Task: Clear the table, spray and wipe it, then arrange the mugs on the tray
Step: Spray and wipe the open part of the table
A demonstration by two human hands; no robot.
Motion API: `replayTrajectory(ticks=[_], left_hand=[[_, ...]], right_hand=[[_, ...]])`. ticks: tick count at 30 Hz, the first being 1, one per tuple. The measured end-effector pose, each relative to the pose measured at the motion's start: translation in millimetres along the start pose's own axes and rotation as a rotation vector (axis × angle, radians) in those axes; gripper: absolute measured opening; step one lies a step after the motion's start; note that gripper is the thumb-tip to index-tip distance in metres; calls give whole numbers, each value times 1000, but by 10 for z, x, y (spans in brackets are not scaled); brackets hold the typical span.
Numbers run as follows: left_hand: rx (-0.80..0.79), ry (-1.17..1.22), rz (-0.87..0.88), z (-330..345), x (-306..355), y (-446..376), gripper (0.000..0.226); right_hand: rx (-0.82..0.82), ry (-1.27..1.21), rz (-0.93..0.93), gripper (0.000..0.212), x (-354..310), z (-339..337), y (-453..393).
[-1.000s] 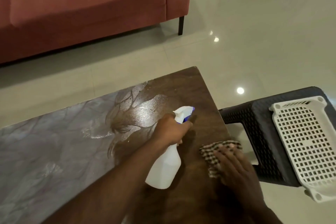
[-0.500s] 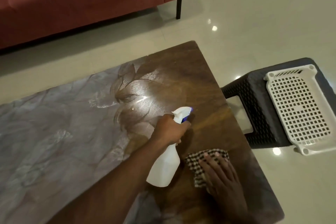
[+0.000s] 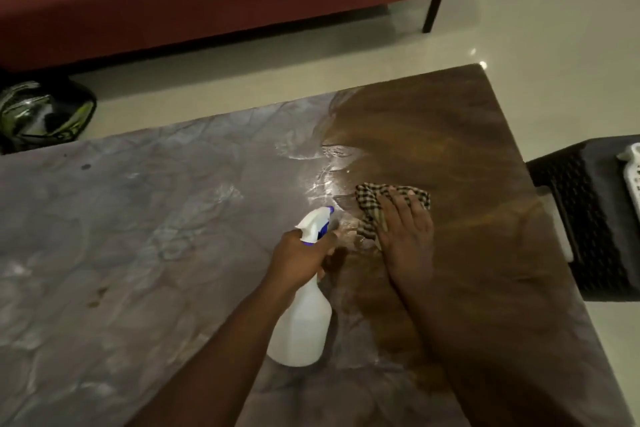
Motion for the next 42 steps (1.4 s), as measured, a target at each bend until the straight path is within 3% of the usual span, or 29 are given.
replayTrajectory(ticks=[3, 5, 8, 10, 12, 16, 19, 24, 25, 28, 30, 32, 34, 38, 42], left_hand=[[14, 137, 56, -292, -136, 202, 28], [40, 188, 73, -425, -218, 300, 32], [57, 209, 66, -564, -233, 285, 31], [62, 223, 53, -612, -187, 192, 27], [79, 206, 85, -608, -152, 100, 27], [244, 152, 127, -545, -59, -113, 19], [197, 139, 93, -454, 71, -304, 27], [259, 145, 100, -484, 200, -511, 29], [253, 162, 94, -497, 242, -555, 27], [221, 194, 83, -536, 363, -692, 26], [262, 167, 83, -557, 410, -789, 29], [286, 143, 82, -559, 449, -870, 30], [261, 152, 79, -534, 522, -945, 26], [208, 135, 81, -483, 775, -1124, 22], [181, 42, 70, -432, 1033, -1302, 42]], right_hand=[[-74, 30, -211, 43, -269, 82, -67], [-92, 82, -468, 45, -363, 147, 56], [-73, 162, -741, 50, -193, 190, 200], [-53, 176, -640, 49, 11, 176, 84], [-51, 144, -395, 47, 92, 153, -130], [-54, 85, -165, 51, -327, 156, -538], [-50, 36, -224, 51, -645, 209, -556], [-51, 104, -789, 48, -358, 251, -449], [-66, 142, -765, 47, -238, 261, -624], [-123, 138, -275, 48, -179, 254, -1289], [-93, 119, -134, 48, -487, 243, -1571], [-48, 38, -196, 46, -817, 229, -1649], [-133, 1, -334, 48, -882, 257, -1513], [-173, 97, -559, 51, -205, 249, -1085], [-158, 66, -299, 63, 260, 187, -1281]])
Point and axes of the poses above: each hand's wrist, its own y-axis away from the middle knuckle, its own z-axis out of the palm, x = y × z, the point moved 3 cm from there along -y, towards the middle knuckle, and after that the axes turned 15 degrees about y, right-handed, at the moved point
